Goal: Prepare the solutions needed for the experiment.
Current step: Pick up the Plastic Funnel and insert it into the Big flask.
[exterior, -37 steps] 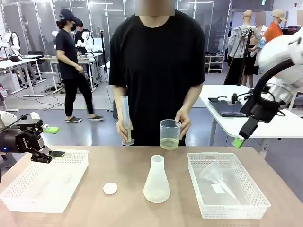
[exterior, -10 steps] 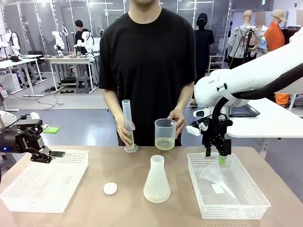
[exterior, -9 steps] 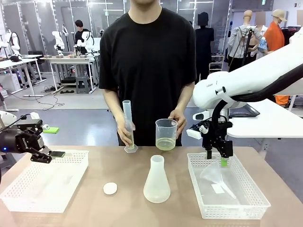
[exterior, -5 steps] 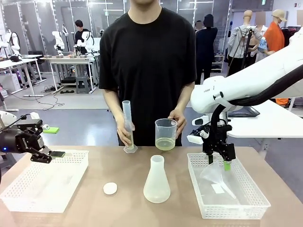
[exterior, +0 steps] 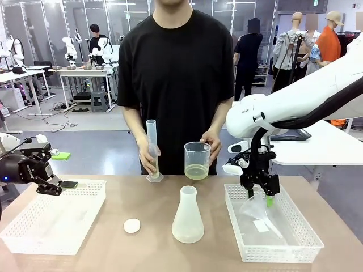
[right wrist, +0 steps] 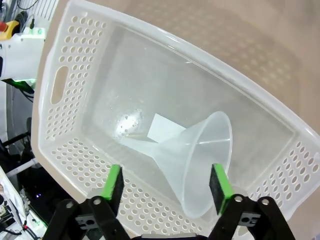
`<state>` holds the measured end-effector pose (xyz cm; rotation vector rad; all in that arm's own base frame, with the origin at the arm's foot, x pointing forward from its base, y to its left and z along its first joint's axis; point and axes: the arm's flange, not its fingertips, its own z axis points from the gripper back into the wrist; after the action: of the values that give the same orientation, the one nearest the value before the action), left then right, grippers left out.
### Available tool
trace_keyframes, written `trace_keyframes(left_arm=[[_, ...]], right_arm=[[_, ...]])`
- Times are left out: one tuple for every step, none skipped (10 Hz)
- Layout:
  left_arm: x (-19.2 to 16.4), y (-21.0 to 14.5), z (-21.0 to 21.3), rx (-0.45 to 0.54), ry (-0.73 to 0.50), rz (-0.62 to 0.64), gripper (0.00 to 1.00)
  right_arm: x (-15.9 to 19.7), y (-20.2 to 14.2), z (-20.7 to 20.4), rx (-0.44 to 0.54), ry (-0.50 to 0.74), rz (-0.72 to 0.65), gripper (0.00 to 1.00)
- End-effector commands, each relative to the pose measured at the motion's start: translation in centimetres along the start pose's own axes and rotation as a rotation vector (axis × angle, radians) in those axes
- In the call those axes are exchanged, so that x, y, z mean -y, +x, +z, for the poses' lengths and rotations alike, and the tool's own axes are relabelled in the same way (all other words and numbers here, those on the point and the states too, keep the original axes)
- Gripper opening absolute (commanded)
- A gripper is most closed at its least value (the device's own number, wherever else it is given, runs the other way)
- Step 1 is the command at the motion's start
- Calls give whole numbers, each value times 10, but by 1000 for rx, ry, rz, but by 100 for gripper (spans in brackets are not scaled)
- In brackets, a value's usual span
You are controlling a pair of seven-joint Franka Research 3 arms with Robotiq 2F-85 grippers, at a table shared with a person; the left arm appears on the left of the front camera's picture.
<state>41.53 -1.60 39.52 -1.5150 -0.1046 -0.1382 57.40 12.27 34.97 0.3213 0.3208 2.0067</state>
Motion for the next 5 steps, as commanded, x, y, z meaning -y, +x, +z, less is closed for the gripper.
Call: trace_keyframes(left_arm=[[2, 0, 0, -1, -1, 6, 100], [2, 0, 0, -1, -1, 6, 100], [2, 0, 0, -1, -1, 6, 100], [2, 0, 0, -1, -1, 6, 100], [2, 0, 0, -1, -1, 6, 100]], right_arm=[[8, -1, 5, -32, 8, 49, 72], [9, 0, 6, -38, 14, 48, 60], [11, -1, 7, -40, 19, 46, 52], [12, -1, 9, -46, 32, 50, 40], [14, -1, 9, -48, 39, 49, 32]])
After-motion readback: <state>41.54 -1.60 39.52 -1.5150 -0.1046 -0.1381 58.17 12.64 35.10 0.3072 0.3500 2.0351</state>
